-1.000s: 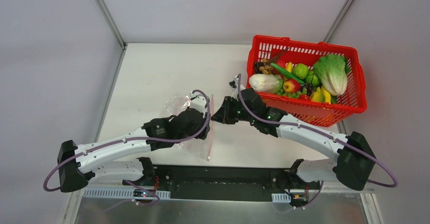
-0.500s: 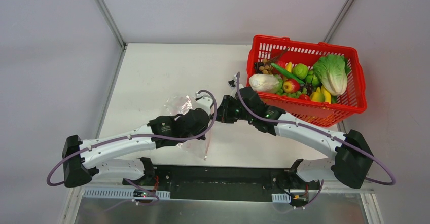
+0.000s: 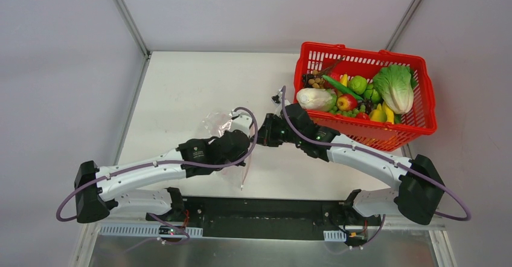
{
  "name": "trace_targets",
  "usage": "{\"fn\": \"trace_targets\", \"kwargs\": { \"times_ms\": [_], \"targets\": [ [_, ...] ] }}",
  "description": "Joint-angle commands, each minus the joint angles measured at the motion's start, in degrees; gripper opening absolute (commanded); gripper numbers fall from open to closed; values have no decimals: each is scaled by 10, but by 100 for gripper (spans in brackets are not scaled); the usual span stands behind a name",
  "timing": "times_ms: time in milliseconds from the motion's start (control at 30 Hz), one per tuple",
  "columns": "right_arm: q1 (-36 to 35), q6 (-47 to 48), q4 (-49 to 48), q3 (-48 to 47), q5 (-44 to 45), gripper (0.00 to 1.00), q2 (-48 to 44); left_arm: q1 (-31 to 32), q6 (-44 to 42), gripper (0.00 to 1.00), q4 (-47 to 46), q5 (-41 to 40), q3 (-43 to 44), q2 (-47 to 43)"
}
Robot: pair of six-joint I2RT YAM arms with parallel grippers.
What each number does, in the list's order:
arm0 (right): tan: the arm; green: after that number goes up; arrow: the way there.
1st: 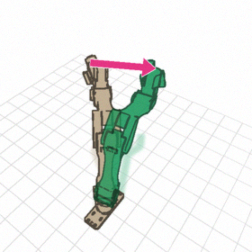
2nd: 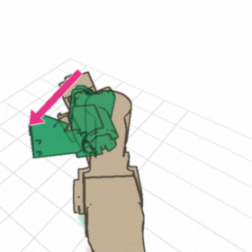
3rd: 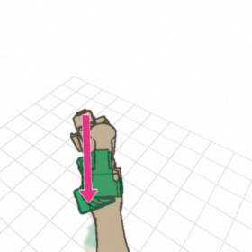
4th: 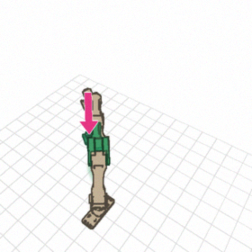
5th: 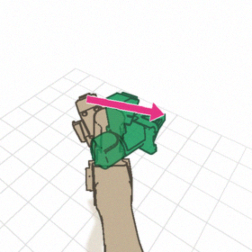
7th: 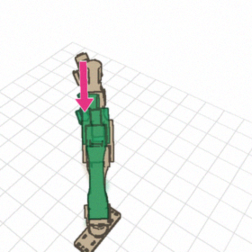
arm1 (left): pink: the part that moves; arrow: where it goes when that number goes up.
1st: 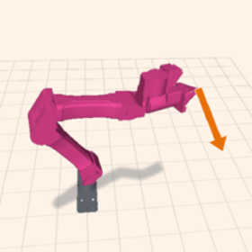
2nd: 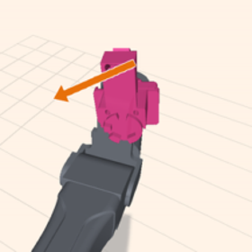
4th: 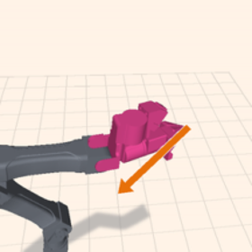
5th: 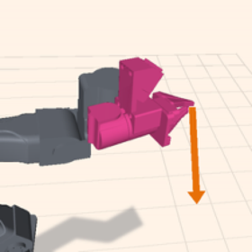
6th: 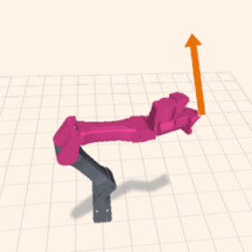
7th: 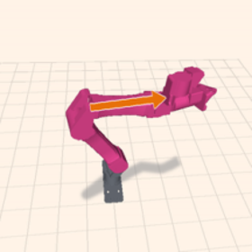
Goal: Place the food in the zip-top bag and seal the zipper
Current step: Open the zipper of the food storage bag at the center of the board.
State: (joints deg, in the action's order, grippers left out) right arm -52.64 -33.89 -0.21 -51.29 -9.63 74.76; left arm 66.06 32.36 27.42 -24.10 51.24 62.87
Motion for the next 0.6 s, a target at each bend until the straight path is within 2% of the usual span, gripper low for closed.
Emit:
{"fn": "trace_targets", "kwargs": {
  "times_ms": [0, 267, 400, 567],
  "targets": [
    [-2, 5, -9, -6, 2, 0, -10, 4, 9, 0, -7, -31, -17, -36],
    [-2, 59, 97, -7, 63, 0, -10, -28, 23, 0, 98, -132, -13, -118],
    [-2, 82, 158, -14, 120, 0, -14, -31, 48, 0, 185, -179, 28, -141],
    [-2, 91, 186, -36, 145, 0, -9, -31, 40, 0, 191, -158, 57, -133]
  ]
}}
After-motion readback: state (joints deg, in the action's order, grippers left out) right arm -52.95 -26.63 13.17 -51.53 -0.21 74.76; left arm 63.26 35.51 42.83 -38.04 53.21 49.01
